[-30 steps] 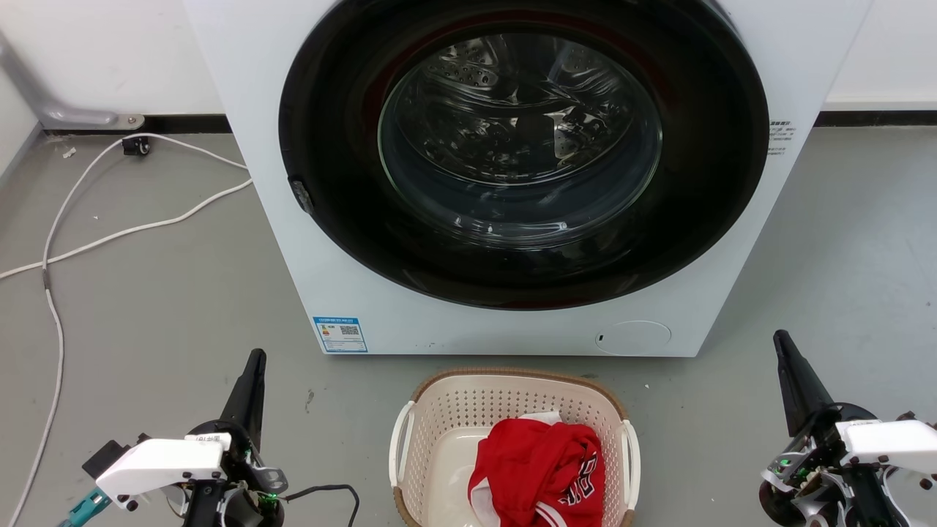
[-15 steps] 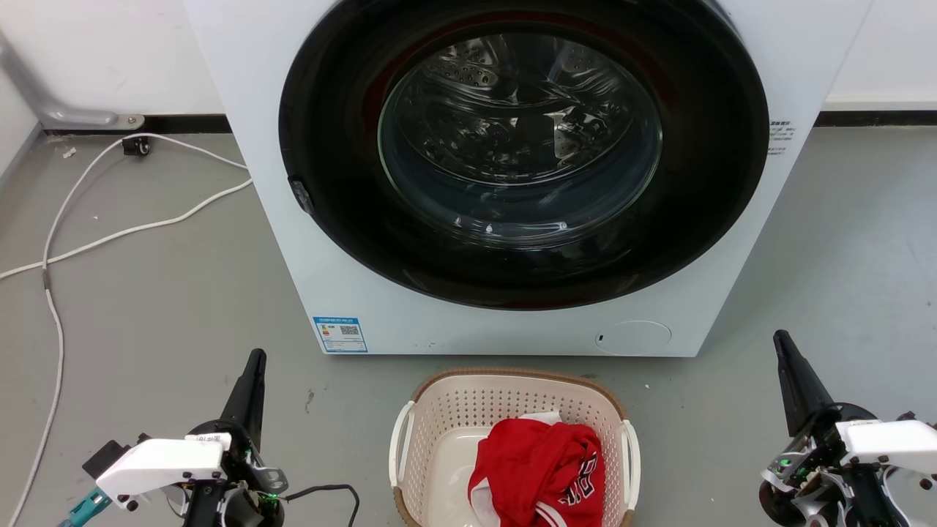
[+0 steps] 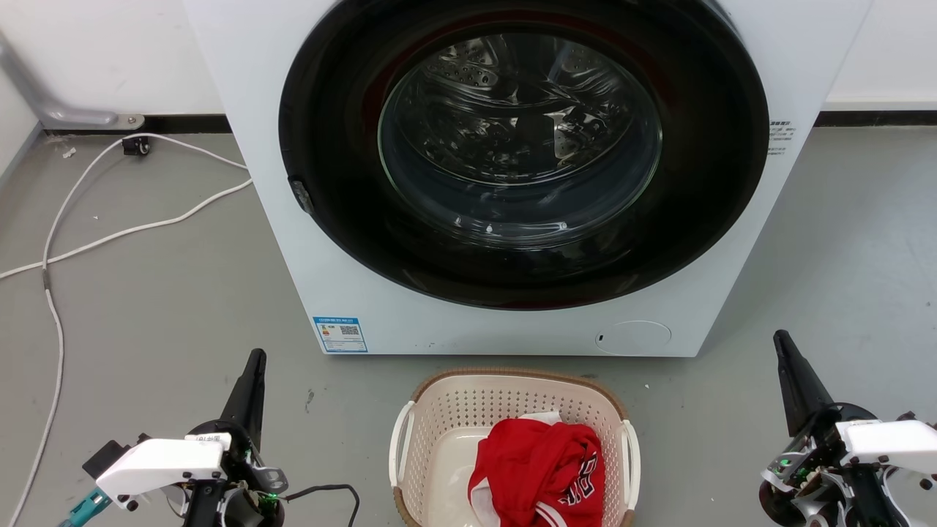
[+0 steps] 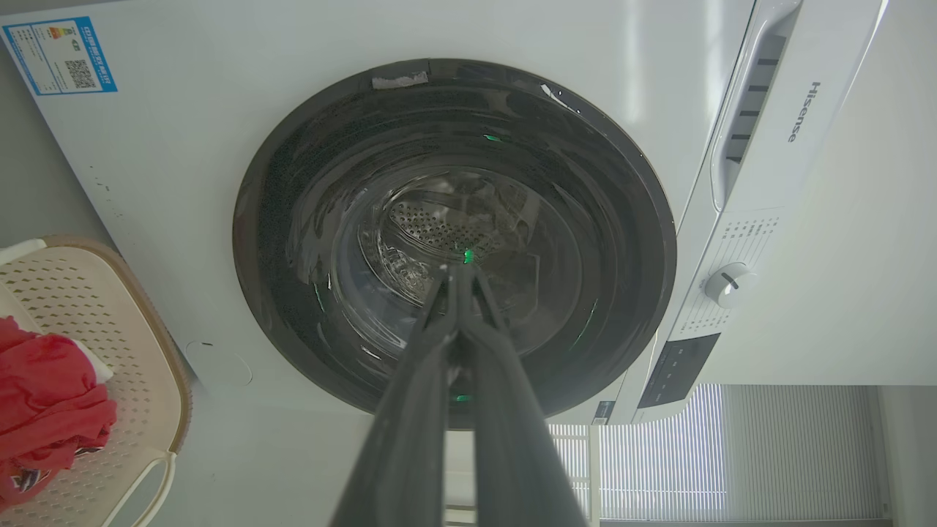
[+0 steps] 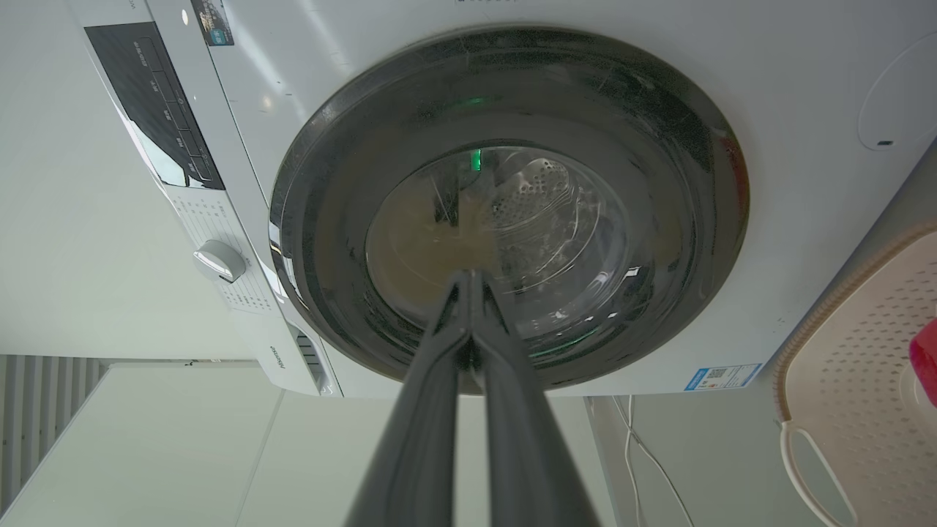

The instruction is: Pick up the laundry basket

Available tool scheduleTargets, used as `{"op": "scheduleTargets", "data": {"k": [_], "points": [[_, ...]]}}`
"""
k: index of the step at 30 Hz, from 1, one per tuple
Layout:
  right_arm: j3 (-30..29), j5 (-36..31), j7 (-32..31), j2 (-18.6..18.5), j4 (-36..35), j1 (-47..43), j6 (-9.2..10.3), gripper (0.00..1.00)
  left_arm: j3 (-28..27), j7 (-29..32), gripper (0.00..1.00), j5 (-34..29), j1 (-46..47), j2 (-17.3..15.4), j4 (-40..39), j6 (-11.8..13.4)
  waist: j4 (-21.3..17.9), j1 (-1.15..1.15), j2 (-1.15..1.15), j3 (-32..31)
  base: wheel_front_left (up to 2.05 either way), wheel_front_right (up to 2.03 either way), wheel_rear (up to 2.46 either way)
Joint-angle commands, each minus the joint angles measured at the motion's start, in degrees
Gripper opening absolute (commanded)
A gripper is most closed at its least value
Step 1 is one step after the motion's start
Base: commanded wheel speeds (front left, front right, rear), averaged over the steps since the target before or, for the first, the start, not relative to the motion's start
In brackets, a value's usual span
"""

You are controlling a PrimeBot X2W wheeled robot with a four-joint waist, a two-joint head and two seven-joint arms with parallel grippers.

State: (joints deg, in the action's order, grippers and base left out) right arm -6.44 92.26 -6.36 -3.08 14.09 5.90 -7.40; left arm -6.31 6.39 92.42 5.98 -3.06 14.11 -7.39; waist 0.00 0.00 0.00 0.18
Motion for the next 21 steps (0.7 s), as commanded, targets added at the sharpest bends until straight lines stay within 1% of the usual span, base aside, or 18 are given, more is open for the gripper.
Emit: {"op": "scheduleTargets", "data": {"k": [1, 7, 8, 9, 10, 11, 17, 21], "points": [[-0.06, -0.19, -0.19, 0.21, 0.06, 0.74, -0.17, 0.00, -0.20, 0.06, 0.00, -0.27, 0.57, 0.01, 0.06, -0.19, 0.00, 0.00, 0.00, 0.00, 0.00, 0.00, 0.00], [-0.07, -0.20, -0.21, 0.23, 0.06, 0.74, -0.17, 0.00, -0.22, 0.08, 0.00, -0.29, 0.57, 0.02, 0.06, -0.19, 0.00, 0.00, 0.00, 0.00, 0.00, 0.00, 0.00], [0.01, -0.01, 0.02, 0.01, 0.14, -0.09, 0.00, 1.00, 0.03, -0.01, 1.00, 0.01, -0.09, 0.03, 0.16, 0.00, 0.00, 0.00, 0.00, 0.00, 0.00, 0.00, 0.00], [0.03, -0.02, 0.05, 0.03, 0.49, -0.39, 0.00, 1.00, 0.11, -0.03, 1.00, 0.03, -0.32, 0.11, 0.55, 0.03, 0.00, 0.00, 0.00, 0.00, 0.00, 0.00, 0.00], [0.08, -0.02, 0.05, 0.09, 1.03, -0.85, 0.00, 0.00, 0.15, -0.04, 0.00, 0.04, -0.80, 0.22, 1.06, 0.07, 0.00, 0.00, 0.00, 0.00, 0.00, 0.00, 0.00], [0.13, -0.08, 0.18, 0.10, 1.04, -1.08, 0.01, 1.00, 0.37, -0.22, 1.00, 0.14, -0.96, 0.25, 1.10, 0.06, 0.00, 0.00, 0.00, 0.01, 0.00, 0.00, 0.00], [1.00, -0.82, 1.79, 0.10, -0.22, -1.73, 0.00, 1.00, 2.23, -2.00, 1.00, 0.72, -0.97, 0.24, -0.36, 0.05, 0.02, 0.00, 0.00, 0.03, 0.00, 0.00, 0.00], [1.79, -1.95, 2.94, -0.18, -1.19, -2.20, 0.00, 1.00, 3.61, -3.17, 1.00, -1.07, -0.93, 0.23, -0.84, 0.04, 0.06, 0.00, 0.00, 0.03, 0.00, 0.00, 0.00]]}}
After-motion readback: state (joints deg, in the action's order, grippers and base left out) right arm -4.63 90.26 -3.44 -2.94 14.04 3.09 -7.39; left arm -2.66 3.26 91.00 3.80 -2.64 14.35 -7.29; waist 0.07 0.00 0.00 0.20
